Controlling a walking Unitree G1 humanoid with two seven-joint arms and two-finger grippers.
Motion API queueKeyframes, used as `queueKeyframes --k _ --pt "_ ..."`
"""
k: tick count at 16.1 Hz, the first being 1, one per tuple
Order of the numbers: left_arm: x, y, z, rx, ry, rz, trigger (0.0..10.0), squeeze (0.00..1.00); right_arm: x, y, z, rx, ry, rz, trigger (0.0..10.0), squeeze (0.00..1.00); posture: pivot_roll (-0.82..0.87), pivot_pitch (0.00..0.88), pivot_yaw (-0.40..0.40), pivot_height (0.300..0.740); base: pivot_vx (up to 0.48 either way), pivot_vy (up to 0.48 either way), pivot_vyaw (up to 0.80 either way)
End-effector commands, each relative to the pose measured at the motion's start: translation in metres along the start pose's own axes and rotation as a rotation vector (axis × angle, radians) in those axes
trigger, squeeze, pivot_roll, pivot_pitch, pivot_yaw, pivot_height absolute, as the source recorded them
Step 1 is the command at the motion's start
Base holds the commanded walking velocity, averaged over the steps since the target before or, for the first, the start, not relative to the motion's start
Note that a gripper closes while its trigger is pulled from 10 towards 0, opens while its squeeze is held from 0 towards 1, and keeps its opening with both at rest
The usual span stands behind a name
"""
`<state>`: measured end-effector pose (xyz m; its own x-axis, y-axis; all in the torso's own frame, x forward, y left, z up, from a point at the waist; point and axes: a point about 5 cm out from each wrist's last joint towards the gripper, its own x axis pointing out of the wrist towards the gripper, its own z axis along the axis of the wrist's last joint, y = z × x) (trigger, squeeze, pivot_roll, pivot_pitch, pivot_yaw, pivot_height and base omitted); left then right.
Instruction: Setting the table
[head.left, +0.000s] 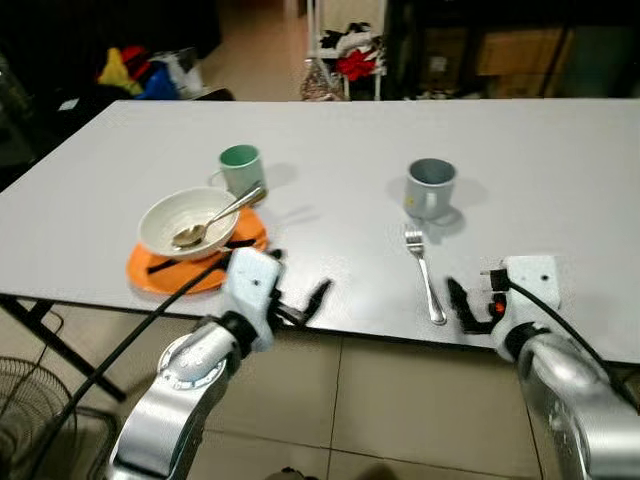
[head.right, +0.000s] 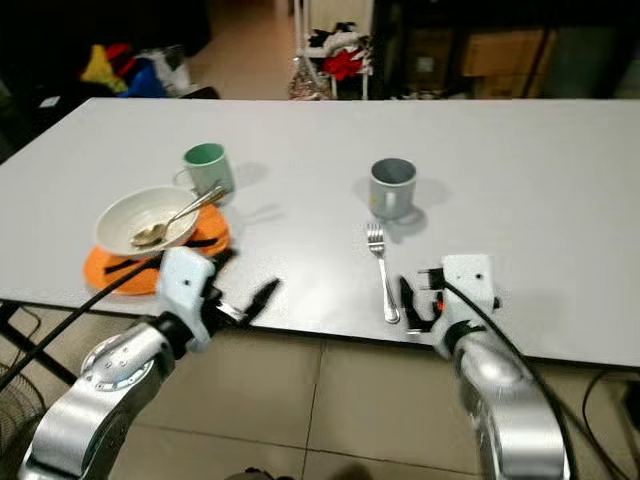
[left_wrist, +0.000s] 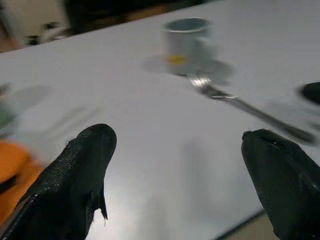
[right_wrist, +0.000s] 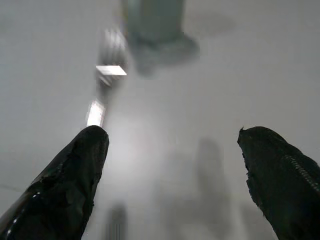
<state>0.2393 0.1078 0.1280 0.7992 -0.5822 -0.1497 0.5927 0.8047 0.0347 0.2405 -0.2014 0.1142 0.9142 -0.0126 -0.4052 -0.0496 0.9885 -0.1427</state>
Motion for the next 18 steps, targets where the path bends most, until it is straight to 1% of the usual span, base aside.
queueKeyframes --k 1,2,3,4,5,6,11,15,17,18 --pt "0.000 -0.003 -0.005 -0.003 0.033 -0.073 10.0 0.00 0.005 0.000 -0.003 -0.018 0.049 0.015 10.0 0.85 0.00 0.000 0.124 0.740 0.000 0.000 0.00" --pt "-0.001 -0.006 -0.007 0.007 0.054 -0.143 10.0 0.00 0.007 -0.010 -0.005 -0.043 0.097 0.010 10.0 0.05 0.01 0.000 0.123 0.740 0.000 0.000 0.00" --pt "-0.001 -0.007 -0.009 0.009 0.072 -0.182 10.0 0.00 0.008 -0.015 -0.009 -0.062 0.134 0.013 10.0 0.00 0.01 0.000 0.123 0.740 0.000 0.000 0.00" --pt "-0.002 -0.008 -0.010 0.015 0.089 -0.228 10.0 0.00 0.009 -0.018 -0.015 -0.091 0.178 0.035 10.0 0.00 0.01 0.000 0.123 0.740 0.000 0.000 0.00" --pt "-0.003 -0.009 -0.011 0.027 0.099 -0.259 10.0 0.00 0.010 -0.018 -0.020 -0.118 0.207 0.065 10.0 0.00 0.01 0.000 0.123 0.740 0.000 0.000 0.00" --pt "-0.003 -0.009 -0.011 0.028 0.100 -0.264 10.0 0.00 0.011 -0.016 -0.021 -0.123 0.209 0.078 10.0 0.00 0.01 0.000 0.126 0.740 0.000 0.000 0.00" --pt "-0.006 -0.007 -0.012 0.032 0.102 -0.276 10.0 0.00 0.020 0.008 -0.015 -0.121 0.184 0.172 10.0 0.00 0.03 0.000 0.112 0.740 0.000 0.000 0.00" --pt "-0.006 -0.007 -0.011 0.033 0.105 -0.284 10.0 0.00 0.026 0.016 -0.009 -0.139 0.166 0.196 10.0 0.00 0.04 0.000 0.109 0.740 0.000 0.000 0.00" --pt "-0.013 -0.012 -0.016 0.016 0.143 -0.351 10.0 0.00 0.028 0.019 -0.007 -0.151 0.154 0.208 10.0 0.00 0.05 0.000 0.101 0.740 0.000 0.000 0.00" --pt "-0.014 -0.013 -0.017 0.012 0.150 -0.365 10.0 0.00 0.028 0.021 -0.007 -0.152 0.151 0.214 10.0 0.00 0.05 0.000 0.101 0.740 0.000 0.000 0.00"
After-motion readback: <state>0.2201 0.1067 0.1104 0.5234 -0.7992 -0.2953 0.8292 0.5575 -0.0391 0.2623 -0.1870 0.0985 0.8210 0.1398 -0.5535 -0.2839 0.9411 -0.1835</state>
